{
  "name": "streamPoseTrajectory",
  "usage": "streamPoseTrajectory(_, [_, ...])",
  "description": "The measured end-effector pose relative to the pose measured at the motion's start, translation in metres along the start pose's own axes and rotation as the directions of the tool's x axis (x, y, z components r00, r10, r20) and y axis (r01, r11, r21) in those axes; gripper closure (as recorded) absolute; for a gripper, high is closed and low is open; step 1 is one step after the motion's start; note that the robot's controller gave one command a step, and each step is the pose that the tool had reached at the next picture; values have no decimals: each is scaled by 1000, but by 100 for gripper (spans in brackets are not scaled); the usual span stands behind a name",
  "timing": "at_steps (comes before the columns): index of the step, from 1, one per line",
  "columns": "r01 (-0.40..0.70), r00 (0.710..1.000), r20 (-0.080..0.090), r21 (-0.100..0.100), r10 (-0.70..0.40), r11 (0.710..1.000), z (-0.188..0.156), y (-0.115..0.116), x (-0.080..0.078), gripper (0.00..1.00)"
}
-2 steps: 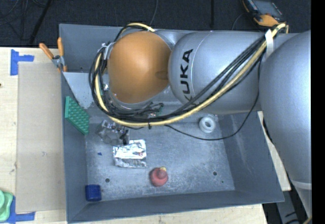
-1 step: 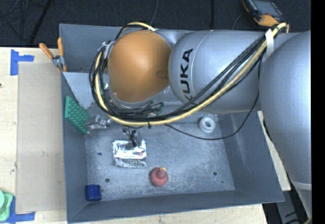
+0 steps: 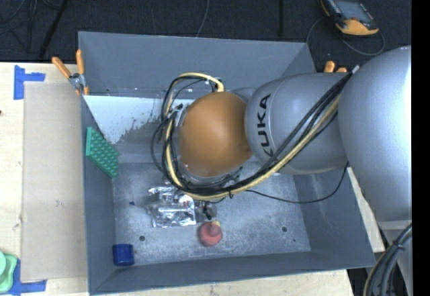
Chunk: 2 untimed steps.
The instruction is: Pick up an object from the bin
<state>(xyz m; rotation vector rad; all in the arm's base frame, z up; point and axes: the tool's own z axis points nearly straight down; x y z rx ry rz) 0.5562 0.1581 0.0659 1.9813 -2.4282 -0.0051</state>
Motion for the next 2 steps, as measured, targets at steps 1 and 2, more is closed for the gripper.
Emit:
streamPoseTrajectory(1, [-2, 1000, 5, 5, 2, 1000, -3, -1, -2, 100])
streamPoseTrajectory(2, [26, 1000, 9, 14, -26, 1000, -146, 8, -18, 100])
